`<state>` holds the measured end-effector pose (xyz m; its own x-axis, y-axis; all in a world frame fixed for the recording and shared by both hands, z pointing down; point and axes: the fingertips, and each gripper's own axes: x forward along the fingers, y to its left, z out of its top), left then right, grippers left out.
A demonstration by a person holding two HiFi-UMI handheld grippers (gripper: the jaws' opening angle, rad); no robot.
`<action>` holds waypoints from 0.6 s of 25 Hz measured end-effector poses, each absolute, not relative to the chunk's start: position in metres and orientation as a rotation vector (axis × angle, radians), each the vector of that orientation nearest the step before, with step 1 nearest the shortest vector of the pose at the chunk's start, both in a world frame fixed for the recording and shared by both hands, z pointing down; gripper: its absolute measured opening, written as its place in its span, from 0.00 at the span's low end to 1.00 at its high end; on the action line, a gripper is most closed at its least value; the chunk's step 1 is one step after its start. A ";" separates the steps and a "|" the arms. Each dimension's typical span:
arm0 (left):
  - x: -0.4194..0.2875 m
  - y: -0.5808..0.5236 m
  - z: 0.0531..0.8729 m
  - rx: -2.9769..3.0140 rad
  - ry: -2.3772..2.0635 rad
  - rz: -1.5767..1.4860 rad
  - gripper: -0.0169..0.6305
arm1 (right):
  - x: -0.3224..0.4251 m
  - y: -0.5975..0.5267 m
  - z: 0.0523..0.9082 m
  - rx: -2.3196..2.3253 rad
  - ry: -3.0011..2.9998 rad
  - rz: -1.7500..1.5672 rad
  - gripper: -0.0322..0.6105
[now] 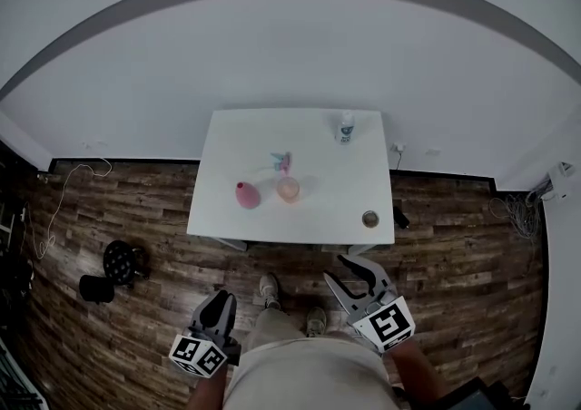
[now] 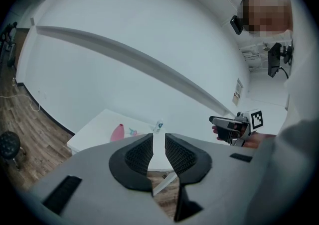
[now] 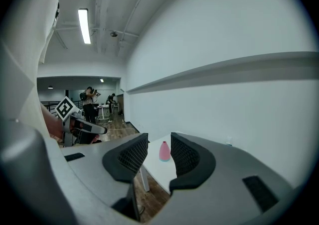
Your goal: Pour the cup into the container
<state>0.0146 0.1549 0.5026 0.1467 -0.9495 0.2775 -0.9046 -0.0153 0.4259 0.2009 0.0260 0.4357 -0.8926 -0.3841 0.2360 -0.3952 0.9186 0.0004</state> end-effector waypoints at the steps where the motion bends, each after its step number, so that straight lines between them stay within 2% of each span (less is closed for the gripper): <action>1: 0.010 0.150 0.503 1.934 -1.757 -0.115 0.13 | 0.196 0.023 0.436 0.593 -2.844 0.072 0.25; 15: -0.056 0.068 0.500 2.048 -1.620 -0.095 0.14 | 0.132 -0.031 0.430 0.698 -2.788 0.049 0.24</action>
